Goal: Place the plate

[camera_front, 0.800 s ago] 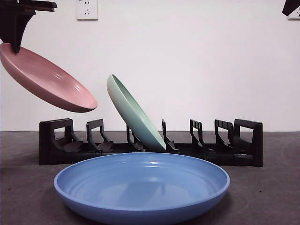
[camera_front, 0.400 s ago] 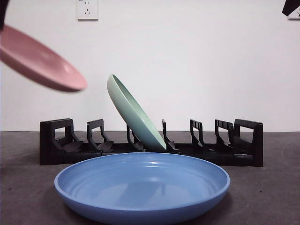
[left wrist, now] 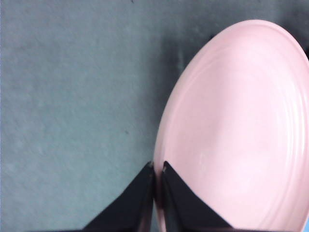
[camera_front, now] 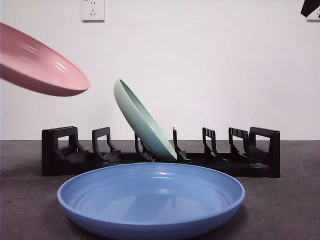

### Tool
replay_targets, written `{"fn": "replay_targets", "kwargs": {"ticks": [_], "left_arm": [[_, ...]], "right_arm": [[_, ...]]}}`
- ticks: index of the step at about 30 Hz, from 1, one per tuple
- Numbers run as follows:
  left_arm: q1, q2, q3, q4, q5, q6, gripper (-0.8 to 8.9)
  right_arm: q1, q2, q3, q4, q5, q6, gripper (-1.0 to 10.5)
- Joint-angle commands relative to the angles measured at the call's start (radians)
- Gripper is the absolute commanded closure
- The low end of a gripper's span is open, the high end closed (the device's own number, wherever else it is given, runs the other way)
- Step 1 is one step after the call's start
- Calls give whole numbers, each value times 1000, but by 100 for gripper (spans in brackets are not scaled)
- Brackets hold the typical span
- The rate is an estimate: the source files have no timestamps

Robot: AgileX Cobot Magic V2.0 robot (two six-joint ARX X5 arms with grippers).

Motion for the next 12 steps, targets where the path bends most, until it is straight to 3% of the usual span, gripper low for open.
{"fn": "replay_targets", "kwargs": {"ticks": [1,12], "left_arm": [[-3,-117,-93,27,41,-58,803],[-5,-445,-411,44,238,-280,803]], "right_arm": [[5,5,6,6,-3,15,728],[5,5,6,6,-3,22,728]]}}
